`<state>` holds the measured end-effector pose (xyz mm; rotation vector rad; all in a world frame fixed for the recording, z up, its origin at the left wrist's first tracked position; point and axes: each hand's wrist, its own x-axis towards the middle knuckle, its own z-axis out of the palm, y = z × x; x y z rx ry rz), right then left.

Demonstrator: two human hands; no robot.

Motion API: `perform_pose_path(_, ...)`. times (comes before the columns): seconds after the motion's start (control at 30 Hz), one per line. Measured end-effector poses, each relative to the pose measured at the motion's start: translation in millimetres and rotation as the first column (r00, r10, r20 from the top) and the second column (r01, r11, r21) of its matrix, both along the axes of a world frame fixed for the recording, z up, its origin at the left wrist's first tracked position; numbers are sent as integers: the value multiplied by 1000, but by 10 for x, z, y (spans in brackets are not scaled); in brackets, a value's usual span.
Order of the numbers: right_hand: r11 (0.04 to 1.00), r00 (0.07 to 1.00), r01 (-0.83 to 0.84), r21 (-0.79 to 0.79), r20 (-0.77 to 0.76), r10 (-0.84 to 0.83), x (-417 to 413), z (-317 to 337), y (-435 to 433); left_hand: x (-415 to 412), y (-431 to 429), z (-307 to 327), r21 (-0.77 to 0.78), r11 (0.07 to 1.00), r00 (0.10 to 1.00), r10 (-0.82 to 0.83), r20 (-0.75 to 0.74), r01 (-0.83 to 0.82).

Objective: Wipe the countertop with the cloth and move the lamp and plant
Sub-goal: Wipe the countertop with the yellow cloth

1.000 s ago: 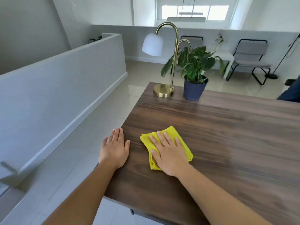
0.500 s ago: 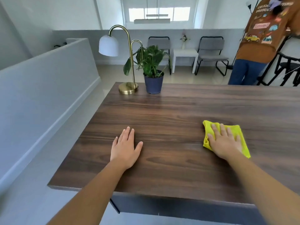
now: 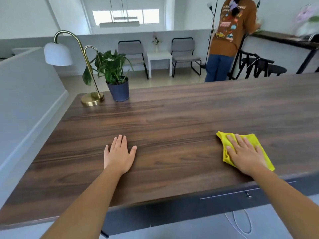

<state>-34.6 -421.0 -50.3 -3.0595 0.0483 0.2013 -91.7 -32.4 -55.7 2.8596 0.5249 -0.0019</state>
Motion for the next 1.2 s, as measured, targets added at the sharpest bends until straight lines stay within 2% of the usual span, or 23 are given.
perform_pose_path(0.07,996,996,84,-2,-14,-84,-63,24,-45,6,8,-4,-2,1000,1000,0,3,0)
perform_pose_path(0.13,999,999,42,-13,-14,-42,-208,4,302,10,8,-12,10,1000,1000,-1,10,1)
perform_pose_path(0.2,985,985,-171,-1,3,171,-488,-35,906,14,10,-18,18,1000,1000,4,12,-4)
perform_pose_path(0.27,892,893,-450,50,32,448,-844,-33,1505,21,6,-19,22,1000,1000,6,9,-6)
perform_pose_path(0.37,762,767,-640,103,37,640,-1010,-27,1756,21,14,-31,21,1000,1000,8,12,-9)
perform_pose_path(0.4,769,774,-633,93,68,629,-982,2,1652,18,18,-34,25,1000,1000,5,15,-5)
perform_pose_path(0.5,875,868,-482,39,154,471,-772,-68,972,20,50,-44,23,1000,1000,-4,16,4)
perform_pose_path(0.6,981,978,-192,17,89,190,-576,-99,7,15,44,-49,32,999,1000,-6,18,5)
perform_pose_path(0.7,1000,999,29,-6,26,-29,-398,-11,-524,28,47,-53,32,999,1000,-6,21,5)
perform_pose_path(0.8,996,996,87,-18,-16,-88,-169,49,-269,36,36,-52,29,1000,1000,-2,26,1)
perform_pose_path(0.87,1000,999,-26,-8,-27,26,-67,58,270,41,23,-43,45,999,1000,1,28,-2)
perform_pose_path(0.93,969,969,-247,-8,-26,247,-130,-2,978,61,29,-7,67,998,999,-1,41,-1)
perform_pose_path(1.0,884,885,-465,47,-2,465,-333,-15,1554,100,69,33,74,997,997,5,74,-11)
perform_pose_path(1.07,784,788,-613,103,9,615,-518,-14,1762,163,143,69,62,998,995,22,98,-28)
perform_pose_path(1.13,747,756,-648,147,10,654,-500,5,1619,264,255,92,50,998,996,30,78,-34)
perform_pose_path(1.2,812,819,-573,110,28,574,-247,-13,1258,366,363,102,48,998,999,31,29,-33)
